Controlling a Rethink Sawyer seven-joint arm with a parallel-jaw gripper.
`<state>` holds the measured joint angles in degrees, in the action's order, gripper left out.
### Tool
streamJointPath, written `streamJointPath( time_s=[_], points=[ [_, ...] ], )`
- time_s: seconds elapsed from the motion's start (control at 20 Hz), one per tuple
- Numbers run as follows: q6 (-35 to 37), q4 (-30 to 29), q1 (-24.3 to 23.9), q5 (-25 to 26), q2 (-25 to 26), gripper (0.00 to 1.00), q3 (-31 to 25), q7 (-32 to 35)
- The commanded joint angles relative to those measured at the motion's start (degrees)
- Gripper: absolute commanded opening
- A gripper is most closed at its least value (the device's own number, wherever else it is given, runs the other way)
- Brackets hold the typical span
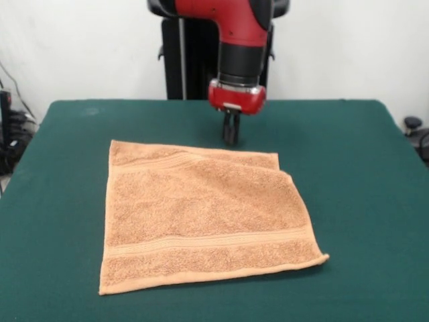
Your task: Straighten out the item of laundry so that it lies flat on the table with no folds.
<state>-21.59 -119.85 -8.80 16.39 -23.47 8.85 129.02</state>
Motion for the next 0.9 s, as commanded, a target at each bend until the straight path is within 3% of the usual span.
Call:
streamJointPath(
  time_s=[0.05, 0.6, 0.9],
  points=[
    [9.2, -4.8, -1.6, 3.5, 1.1, 0.0, -6.4, 3.7],
    [9.6, -3.1, -0.8, 3.8, 1.0, 0.0, -6.6, 4.7],
    [20.0, -2.6, 3.1, -0.6, -7.4, 0.0, -7.5, 3.7]
  ],
)
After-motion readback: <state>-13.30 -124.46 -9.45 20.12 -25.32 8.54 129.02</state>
